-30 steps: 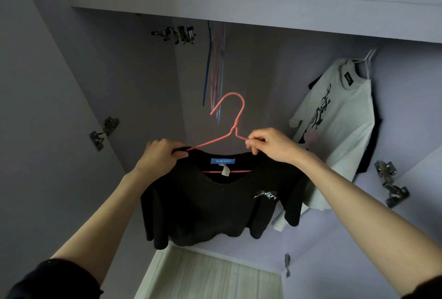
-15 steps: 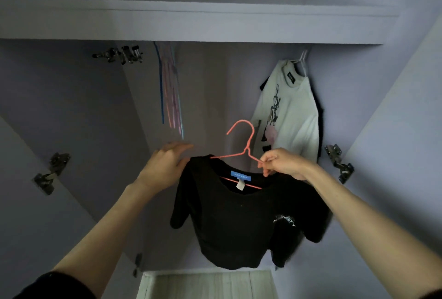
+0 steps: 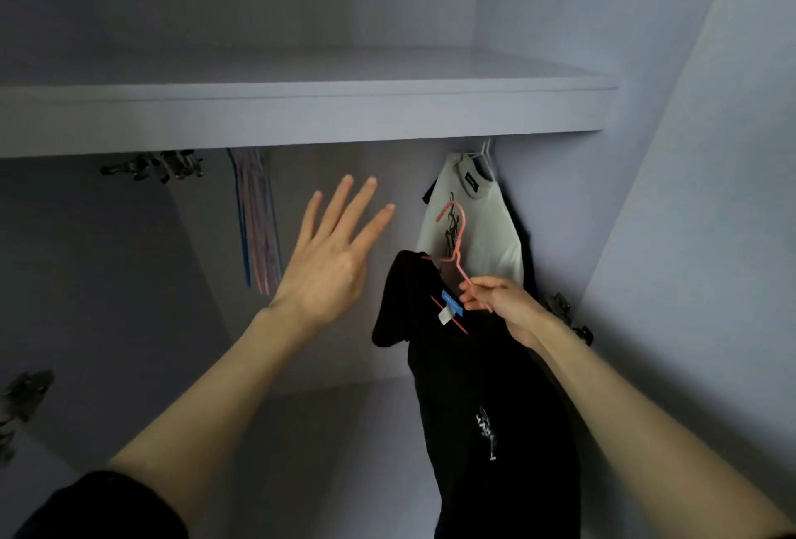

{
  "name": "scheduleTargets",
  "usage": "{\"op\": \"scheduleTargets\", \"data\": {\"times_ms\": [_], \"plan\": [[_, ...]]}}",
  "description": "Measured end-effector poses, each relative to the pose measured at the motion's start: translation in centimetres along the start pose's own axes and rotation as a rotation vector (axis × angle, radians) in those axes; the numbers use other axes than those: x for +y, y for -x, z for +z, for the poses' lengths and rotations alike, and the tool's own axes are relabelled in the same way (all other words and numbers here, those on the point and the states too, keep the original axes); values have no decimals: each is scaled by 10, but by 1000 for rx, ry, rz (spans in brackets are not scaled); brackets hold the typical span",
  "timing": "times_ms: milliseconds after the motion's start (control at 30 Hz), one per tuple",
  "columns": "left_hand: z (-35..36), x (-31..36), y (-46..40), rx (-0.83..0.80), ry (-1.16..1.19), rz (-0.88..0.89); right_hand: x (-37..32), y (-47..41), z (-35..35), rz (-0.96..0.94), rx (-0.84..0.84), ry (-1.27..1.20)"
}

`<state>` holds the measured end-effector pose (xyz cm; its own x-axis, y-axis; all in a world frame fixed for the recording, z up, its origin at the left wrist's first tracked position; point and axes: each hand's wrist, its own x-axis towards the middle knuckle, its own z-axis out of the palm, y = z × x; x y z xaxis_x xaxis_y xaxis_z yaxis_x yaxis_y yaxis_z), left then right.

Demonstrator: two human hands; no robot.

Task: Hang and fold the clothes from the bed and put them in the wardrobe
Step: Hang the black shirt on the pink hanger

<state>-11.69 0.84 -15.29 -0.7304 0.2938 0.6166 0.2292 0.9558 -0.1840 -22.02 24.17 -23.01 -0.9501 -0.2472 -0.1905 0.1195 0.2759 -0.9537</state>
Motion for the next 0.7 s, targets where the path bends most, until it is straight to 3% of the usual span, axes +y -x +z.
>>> {"op": "scheduleTargets", "data": {"times_ms": [267,700], "plan": [[6,-3,-72,69,-211,-75,-22,-55,-13,-129,35,-292],[32,-12,-87,235,-397,-116,-76,-156,-35,-278,91,-379]]}}
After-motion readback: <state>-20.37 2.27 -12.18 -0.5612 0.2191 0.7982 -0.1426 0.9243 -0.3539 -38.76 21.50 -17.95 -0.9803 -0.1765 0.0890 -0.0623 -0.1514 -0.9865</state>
